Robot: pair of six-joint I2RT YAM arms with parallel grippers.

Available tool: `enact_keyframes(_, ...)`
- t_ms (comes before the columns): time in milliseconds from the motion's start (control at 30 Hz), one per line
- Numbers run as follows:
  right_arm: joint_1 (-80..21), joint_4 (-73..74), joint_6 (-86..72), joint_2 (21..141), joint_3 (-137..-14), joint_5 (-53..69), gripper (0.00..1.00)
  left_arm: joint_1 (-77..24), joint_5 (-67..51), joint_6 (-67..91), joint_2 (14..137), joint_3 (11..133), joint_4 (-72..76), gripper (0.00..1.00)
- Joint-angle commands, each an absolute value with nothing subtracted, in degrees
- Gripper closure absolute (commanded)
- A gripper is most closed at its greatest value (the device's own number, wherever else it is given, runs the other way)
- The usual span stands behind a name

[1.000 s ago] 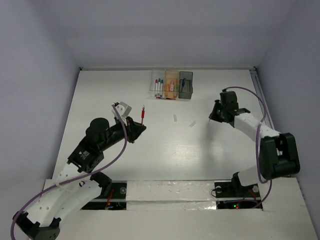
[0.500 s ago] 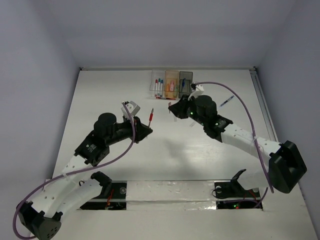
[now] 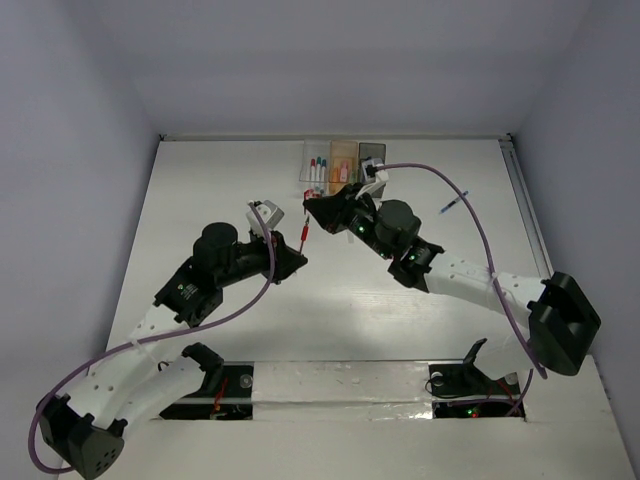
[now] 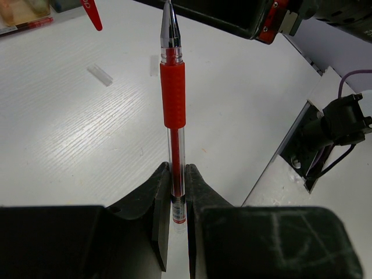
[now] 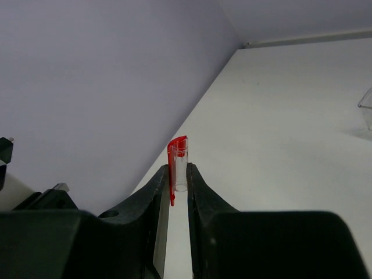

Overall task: Sort the stationery into containers
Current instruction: Close the pen cap on the pen.

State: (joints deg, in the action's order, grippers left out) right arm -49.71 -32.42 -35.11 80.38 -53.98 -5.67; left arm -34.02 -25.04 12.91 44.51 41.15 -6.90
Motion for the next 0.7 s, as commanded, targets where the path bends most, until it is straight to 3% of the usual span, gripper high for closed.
enact_keyframes(0, -50.8, -39.5, -35.9, 80.4, -56.1, -7.6, 0.99, -33.8, -25.5, 13.2, 44.6, 41.7, -3.9, 1.00)
enact_keyframes(667, -52.4, -43.1, -35.9, 78.9, -53.7, -7.8, 0.98, -30.5, -24.2, 14.3, 44.8, 41.5, -3.8, 1.00)
